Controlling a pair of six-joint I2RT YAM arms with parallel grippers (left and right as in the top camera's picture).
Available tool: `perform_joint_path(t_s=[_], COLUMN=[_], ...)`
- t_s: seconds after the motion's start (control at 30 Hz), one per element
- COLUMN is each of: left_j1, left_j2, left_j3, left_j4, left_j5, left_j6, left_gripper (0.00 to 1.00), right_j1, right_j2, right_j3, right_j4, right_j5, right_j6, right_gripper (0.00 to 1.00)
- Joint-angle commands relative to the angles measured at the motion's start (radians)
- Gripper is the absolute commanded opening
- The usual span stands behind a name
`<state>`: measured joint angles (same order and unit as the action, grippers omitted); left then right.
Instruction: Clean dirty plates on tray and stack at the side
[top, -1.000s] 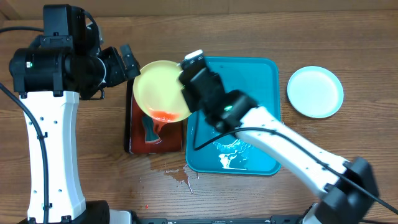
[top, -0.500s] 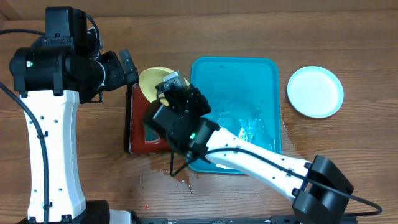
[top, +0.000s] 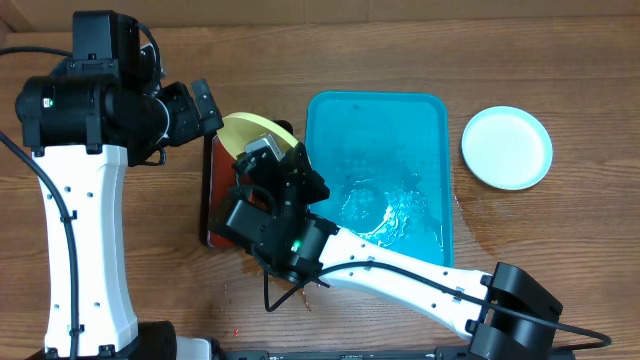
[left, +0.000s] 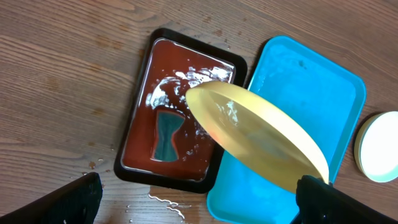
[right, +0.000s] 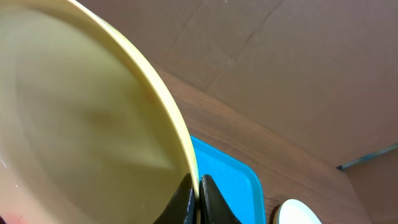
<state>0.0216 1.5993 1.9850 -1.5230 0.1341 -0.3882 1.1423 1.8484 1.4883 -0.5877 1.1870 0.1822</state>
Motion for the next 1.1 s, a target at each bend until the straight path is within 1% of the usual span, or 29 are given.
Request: perform_joint_path(t_s=[0.0,0.93,1.0,1.07], left_j1=[0.002,0.002,0.002,0.002], left_j2=[-0.002,-0.002,-0.002,-0.002], left_j3=[0.013,0.013,0.013,0.013], left_j4=[0.002,0.002,0.002,0.002], left_j5=[-0.014,-0.014,-0.014,-0.014], left_j6=[0.018,0.018,0.018,0.018], left_gripper=[1.00,0.99,1.00,1.00], right_j1=[0.006,-0.001,-0.012,-0.033], right_j2=[-0.041,-0.041,-0.041,-0.041], right_j3=[0.017,0.017,0.017,0.017], right_j4=[0.008,0.026,0.035,0.036], right_j5=[0.043,0.050,0.021,-0.092], right_j6=[0.003,0.001,0.008,0.012], right_gripper=[0.04,0.04,0.04,0.04])
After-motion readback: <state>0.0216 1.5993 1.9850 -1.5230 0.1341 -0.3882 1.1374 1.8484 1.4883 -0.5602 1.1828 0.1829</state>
